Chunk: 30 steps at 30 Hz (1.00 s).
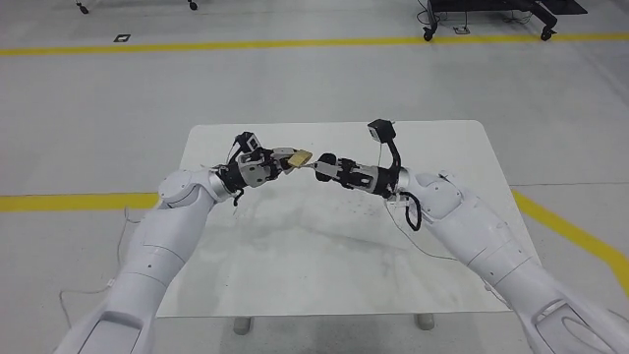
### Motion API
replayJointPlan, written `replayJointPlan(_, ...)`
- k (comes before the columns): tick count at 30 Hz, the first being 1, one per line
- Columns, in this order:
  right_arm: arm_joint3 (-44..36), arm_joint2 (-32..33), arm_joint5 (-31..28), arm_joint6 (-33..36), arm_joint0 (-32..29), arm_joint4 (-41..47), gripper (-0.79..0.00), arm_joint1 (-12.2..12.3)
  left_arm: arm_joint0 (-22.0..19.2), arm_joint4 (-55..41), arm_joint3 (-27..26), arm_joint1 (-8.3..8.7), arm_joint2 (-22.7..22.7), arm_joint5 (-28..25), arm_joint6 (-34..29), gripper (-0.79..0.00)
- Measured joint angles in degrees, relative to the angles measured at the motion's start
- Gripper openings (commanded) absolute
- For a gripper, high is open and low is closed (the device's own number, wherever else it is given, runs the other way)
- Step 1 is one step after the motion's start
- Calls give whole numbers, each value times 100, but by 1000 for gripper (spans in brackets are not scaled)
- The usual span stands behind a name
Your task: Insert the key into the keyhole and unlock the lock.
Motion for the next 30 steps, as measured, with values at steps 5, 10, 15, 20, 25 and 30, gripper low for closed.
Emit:
replayJointPlan(5, 103, 37, 232, -116, -49, 108, -785, -49, 142, 163, -190, 27, -163, -514, 380, -785)
replayJointPlan(10, 114, 91, 388, -128, -112, 332, -785, -93, 332, 472, -495, 52, -219, -871, 640, -785)
replayJointPlan(15, 199, 99, 603, 28, -97, 483, -785, -143, 432, 588, -661, 70, -270, -853, 736, -785)
replayJointPlan(20, 304, 146, 703, 32, -89, 587, -785, -193, 495, 623, -754, 81, -330, -891, 781, -785)
replayJointPlan(25, 335, 188, 700, 125, -105, 620, -785, -233, 556, 765, -852, 86, -392, -1118, 991, -785)
replayJointPlan(30, 361, 211, 787, 438, -139, 963, -785, -272, 706, 1147, -1072, 94, -435, -1576, 1421, -785)
